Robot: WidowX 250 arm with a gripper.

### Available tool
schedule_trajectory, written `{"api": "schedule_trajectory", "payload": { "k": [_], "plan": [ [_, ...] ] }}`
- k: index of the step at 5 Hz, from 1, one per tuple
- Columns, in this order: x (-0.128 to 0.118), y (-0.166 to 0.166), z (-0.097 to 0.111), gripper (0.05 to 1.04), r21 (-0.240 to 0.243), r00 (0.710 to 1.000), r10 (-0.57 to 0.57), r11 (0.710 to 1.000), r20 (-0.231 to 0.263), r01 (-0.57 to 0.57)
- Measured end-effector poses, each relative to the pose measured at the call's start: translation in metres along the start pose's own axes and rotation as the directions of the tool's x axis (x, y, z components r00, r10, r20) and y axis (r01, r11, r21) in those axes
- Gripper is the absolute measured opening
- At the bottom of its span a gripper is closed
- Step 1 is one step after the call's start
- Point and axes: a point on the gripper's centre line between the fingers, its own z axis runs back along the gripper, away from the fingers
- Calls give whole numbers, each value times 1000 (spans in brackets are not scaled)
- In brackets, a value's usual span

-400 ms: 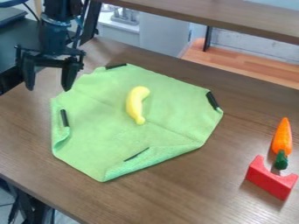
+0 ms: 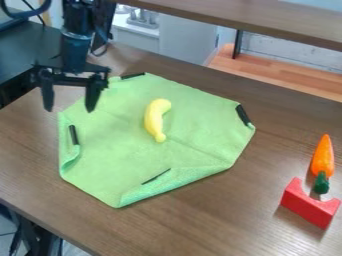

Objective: Removing objects from the cloth

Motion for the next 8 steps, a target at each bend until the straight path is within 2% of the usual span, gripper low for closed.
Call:
{"api": "schedule_trajectory", "payload": {
  "k": [1, 2, 3, 4, 5, 8],
  "plan": [
    [-2, -19, 4, 999, -75, 995, -92, 993, 24, 94],
    [-8, -35, 20, 999, -223, 974, -207, 949, 91, 222],
    [-8, -48, 28, 999, -307, 962, -234, 913, 142, 267],
    [-7, -64, 31, 999, -389, 941, -268, 860, 207, 331],
    [-4, -77, 17, 999, -369, 931, -294, 858, 219, 358],
    [8, -121, 2, 999, -323, 944, -255, 893, 210, 313]
  ]
}}
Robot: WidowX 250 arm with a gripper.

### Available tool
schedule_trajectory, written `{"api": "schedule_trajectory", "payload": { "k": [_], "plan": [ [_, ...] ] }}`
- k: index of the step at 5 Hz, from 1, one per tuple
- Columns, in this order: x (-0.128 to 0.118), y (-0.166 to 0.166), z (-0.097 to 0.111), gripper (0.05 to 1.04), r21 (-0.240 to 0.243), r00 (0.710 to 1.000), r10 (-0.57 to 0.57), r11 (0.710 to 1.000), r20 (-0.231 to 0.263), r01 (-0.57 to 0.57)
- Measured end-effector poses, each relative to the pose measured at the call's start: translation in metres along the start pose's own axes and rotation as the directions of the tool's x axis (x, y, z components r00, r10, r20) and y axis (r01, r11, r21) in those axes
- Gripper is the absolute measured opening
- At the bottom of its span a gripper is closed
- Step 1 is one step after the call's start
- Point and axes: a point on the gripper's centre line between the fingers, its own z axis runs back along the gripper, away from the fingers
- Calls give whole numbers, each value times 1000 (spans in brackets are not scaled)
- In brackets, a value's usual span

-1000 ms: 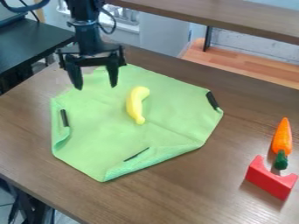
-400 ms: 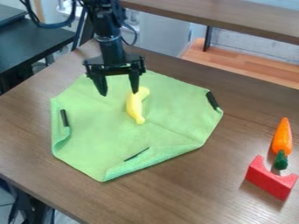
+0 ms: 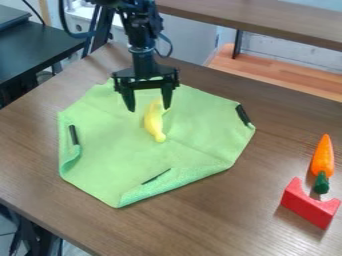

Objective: Removing objects from the cloth

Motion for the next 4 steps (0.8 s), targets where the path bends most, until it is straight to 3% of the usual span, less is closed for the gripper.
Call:
{"api": "schedule_trajectory", "payload": {
  "k": [3, 4],
  "plan": [
    [-7, -17, -22, 990, 60, 1000, -13, 998, 13, 12],
    [-10, -18, -30, 911, 79, 1000, -19, 997, 17, 18]
  ]
}}
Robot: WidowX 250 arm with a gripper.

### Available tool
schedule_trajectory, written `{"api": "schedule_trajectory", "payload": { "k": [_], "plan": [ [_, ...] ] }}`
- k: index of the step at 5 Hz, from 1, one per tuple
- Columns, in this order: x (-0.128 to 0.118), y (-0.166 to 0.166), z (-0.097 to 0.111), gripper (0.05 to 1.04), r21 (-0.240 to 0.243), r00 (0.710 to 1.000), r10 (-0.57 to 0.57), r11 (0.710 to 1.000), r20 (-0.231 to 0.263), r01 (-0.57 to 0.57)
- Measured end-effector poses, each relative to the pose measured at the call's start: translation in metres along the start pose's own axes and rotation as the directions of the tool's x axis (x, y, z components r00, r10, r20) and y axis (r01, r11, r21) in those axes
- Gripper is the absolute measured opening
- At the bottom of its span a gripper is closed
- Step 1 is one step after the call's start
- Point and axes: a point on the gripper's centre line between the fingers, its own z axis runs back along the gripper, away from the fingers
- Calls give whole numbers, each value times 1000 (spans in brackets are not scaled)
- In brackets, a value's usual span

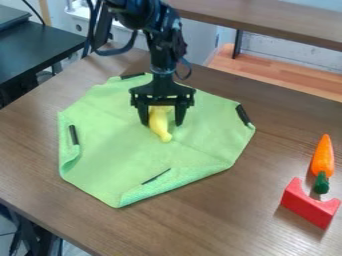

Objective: Removing objects from the cloth

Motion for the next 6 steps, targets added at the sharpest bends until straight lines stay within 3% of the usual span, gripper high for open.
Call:
{"api": "schedule_trajectory", "payload": {
  "k": [1, 2, 4, 6],
  "plan": [
    [-2, -1, -1, 629, 1, 1000, 5, 1000, -6, -5],
    [-7, -4, 1, 562, 1, 999, 18, 1000, -38, -18],
    [-8, -24, 19, 561, -44, 994, 38, 998, -99, -42],
    [-36, -73, 28, 561, -81, 993, -51, 996, -110, 43]
  ]
}}
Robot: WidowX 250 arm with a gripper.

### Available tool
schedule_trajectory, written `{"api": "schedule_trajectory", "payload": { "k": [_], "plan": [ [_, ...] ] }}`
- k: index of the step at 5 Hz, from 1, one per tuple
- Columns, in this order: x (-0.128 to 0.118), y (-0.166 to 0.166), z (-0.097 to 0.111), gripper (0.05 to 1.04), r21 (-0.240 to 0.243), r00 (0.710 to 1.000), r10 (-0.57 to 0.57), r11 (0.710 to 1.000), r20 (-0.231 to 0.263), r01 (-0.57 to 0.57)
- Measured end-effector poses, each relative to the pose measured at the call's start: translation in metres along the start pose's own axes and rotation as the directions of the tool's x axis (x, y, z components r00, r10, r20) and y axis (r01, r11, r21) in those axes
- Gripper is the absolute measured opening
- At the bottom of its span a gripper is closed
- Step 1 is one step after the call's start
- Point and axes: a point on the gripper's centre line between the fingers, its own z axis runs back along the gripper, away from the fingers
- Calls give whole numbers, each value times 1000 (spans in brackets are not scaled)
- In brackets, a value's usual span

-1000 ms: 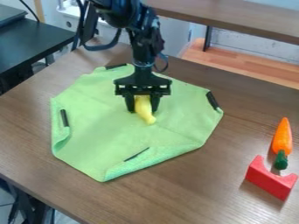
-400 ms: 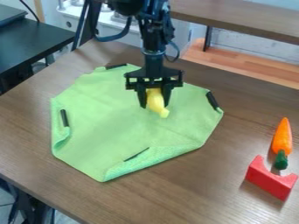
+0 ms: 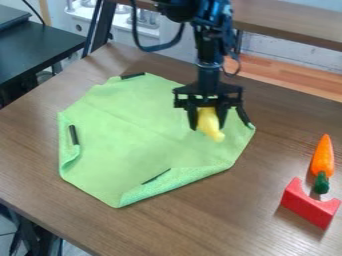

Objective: Removing objects from the cloth

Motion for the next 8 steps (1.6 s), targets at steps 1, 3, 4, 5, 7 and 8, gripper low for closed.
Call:
{"api": "schedule_trajectory", "payload": {
  "k": [1, 3, 4, 5, 7, 8],
  "plan": [
    [-12, -16, -1, 561, -1, 997, -56, 998, 46, 56],
    [-26, -48, 1, 561, -36, 988, -134, 990, 81, 137],
    [-26, -59, 1, 561, -49, 987, -135, 989, 85, 139],
    [-32, -71, -11, 561, -30, 984, -160, 986, 75, 163],
    [-39, -80, -30, 897, 5, 987, -161, 987, 21, 161],
    [-42, -79, -30, 1006, 1, 987, -161, 987, 0, 161]
  ]
}}
